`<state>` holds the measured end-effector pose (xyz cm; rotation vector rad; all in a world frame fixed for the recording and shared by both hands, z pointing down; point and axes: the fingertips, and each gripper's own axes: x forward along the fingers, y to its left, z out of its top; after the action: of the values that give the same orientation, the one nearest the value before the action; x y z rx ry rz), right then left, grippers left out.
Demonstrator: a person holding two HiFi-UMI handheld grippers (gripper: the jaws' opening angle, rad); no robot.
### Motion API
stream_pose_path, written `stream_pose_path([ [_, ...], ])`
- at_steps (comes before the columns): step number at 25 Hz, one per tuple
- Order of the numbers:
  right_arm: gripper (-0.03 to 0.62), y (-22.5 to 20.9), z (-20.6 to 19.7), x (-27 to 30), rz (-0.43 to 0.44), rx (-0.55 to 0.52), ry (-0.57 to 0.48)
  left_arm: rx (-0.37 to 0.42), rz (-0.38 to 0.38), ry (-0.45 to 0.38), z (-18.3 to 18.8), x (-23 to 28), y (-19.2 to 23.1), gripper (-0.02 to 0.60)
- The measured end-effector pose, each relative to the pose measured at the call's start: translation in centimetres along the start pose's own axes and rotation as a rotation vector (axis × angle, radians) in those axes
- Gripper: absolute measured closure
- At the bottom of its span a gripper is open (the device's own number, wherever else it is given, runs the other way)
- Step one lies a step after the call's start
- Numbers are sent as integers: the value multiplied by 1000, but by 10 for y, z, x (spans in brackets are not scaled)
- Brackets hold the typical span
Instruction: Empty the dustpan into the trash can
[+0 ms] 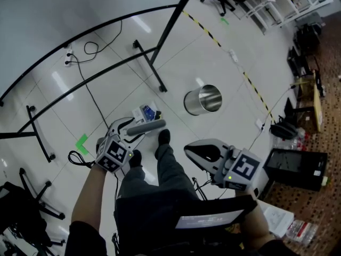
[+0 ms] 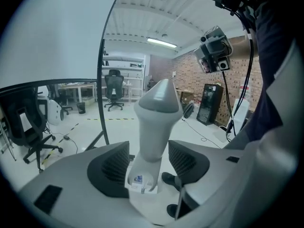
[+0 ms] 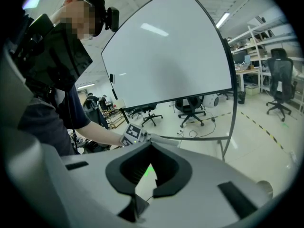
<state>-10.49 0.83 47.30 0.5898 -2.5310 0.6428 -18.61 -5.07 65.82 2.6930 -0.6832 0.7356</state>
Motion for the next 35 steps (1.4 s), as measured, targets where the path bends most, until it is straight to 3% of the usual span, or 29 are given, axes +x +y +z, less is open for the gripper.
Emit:
stream_pose_path([
  [2, 576, -1, -4, -3, 1, 8, 1, 10, 9, 2, -1, 0, 1, 393],
  [6, 576, -3, -9, -5, 4, 16, 10, 28, 26, -5, -4, 2, 4, 416],
  [8, 576, -3, -8, -4, 12, 13, 12, 27, 45, -15, -5, 2, 7, 479],
  [27, 576, -8, -9, 11, 39, 18, 0, -10, 78, 22, 0, 7, 13, 476],
  [35, 576, -18, 4, 13, 31, 20, -53, -37, 33, 33, -1, 9, 7, 479],
])
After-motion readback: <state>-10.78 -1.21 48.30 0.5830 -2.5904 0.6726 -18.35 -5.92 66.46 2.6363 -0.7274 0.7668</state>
